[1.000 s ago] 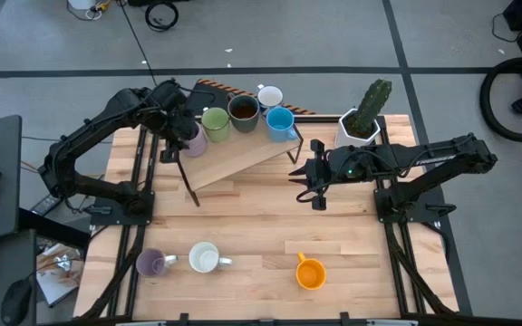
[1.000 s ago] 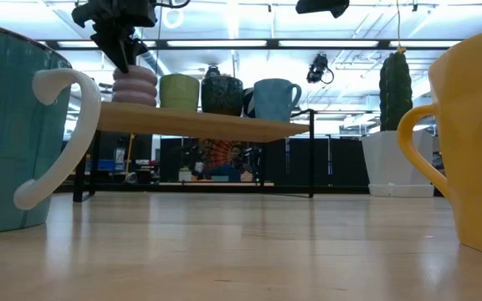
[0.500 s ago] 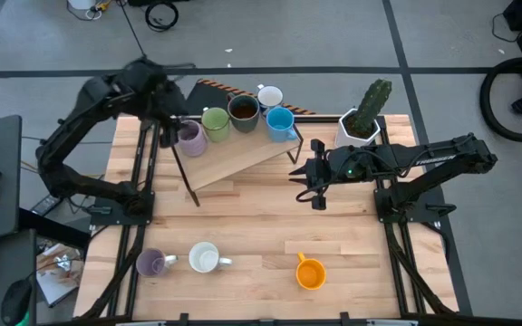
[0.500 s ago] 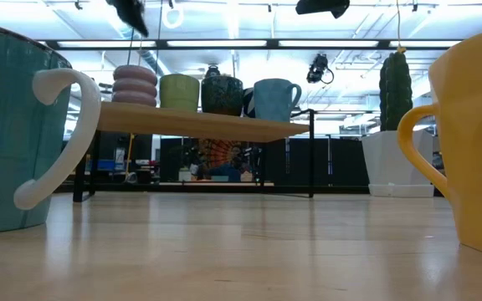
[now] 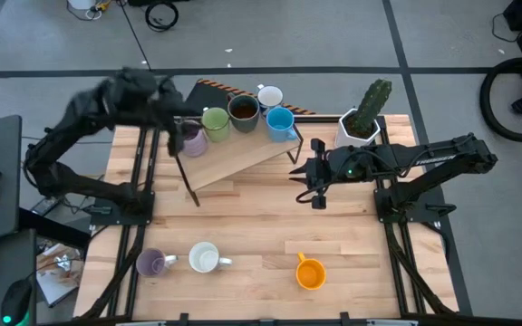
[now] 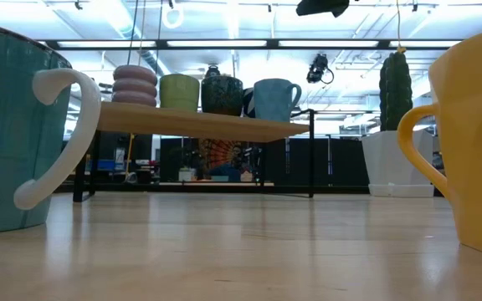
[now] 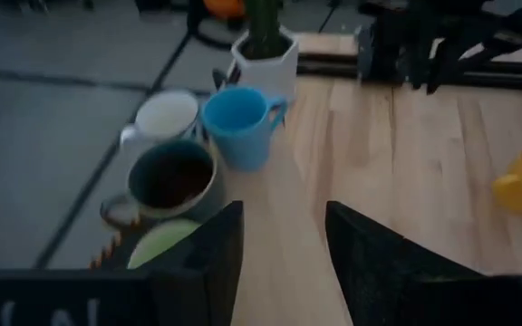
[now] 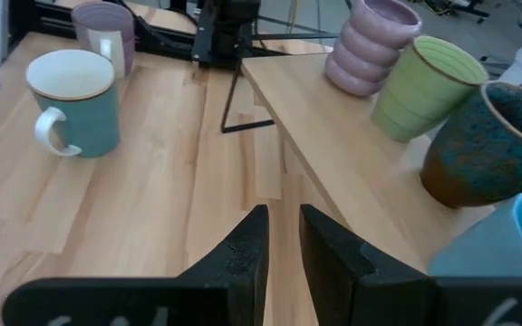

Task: Place coffee mugs
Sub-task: Put the purple mug on the shelf

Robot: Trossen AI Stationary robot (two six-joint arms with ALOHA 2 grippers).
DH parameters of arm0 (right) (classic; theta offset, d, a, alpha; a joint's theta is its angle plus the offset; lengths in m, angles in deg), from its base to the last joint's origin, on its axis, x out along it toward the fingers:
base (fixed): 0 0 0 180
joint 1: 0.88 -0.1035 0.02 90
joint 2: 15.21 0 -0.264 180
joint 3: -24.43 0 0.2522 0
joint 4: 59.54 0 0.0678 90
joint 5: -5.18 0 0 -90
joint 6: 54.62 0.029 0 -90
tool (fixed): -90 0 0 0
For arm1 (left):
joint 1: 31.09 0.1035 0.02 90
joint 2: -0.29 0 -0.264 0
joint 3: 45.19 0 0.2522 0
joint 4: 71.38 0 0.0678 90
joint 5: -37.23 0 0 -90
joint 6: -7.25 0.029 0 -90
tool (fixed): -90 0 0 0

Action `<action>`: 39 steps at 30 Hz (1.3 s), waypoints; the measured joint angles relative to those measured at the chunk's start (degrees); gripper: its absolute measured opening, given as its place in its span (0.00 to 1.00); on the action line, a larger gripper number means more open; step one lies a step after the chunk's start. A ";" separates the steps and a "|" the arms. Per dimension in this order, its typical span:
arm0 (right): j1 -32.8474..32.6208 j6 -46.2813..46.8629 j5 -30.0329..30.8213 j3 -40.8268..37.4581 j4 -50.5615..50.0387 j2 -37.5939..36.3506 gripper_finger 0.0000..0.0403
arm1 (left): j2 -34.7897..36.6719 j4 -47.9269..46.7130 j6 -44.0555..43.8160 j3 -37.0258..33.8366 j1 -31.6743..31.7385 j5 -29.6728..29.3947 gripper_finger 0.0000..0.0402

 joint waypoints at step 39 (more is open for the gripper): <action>10.24 -10.44 -7.91 22.19 -1.34 22.73 0.18 | 3.87 57.12 -16.03 -67.33 -38.60 -34.46 0.37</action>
